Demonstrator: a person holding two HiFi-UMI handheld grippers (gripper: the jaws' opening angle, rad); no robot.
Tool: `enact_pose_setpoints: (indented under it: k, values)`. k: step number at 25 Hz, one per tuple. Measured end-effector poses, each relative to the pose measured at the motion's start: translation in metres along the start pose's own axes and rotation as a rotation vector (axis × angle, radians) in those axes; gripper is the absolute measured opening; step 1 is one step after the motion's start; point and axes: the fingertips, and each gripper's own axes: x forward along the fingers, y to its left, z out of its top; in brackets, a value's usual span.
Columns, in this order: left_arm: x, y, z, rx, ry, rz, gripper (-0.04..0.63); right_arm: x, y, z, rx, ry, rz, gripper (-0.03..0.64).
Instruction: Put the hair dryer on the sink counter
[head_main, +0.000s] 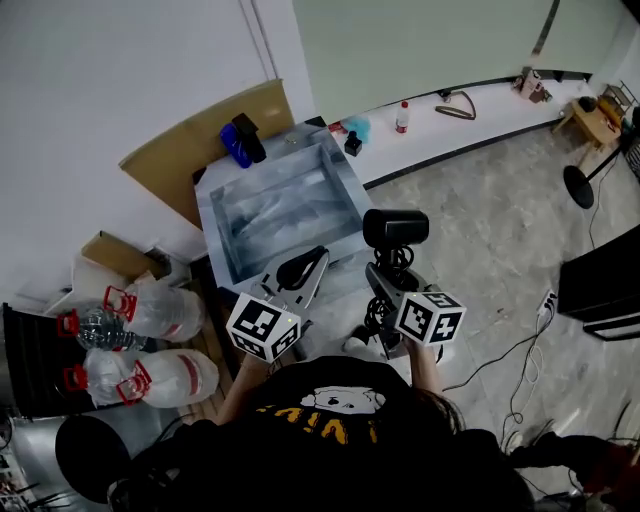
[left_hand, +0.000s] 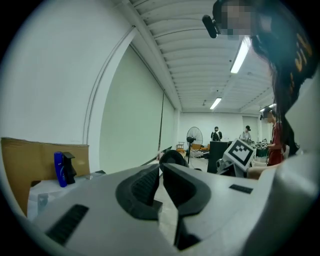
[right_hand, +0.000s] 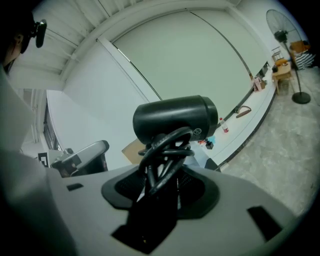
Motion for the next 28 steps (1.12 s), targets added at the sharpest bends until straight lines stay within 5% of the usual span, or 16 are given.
enact_pose_setpoints:
  k: [17,28]
  values:
    - [0.048,0.039,-0.008,-0.021,0.050,0.011,0.026,0.065,-0.033,-0.001,0.061,0.092,-0.002,0.183]
    - [0.072,0.061,-0.006,-0.013,0.055,-0.112,0.026,0.112,-0.063,-0.008,0.117,0.103,-0.154,0.183]
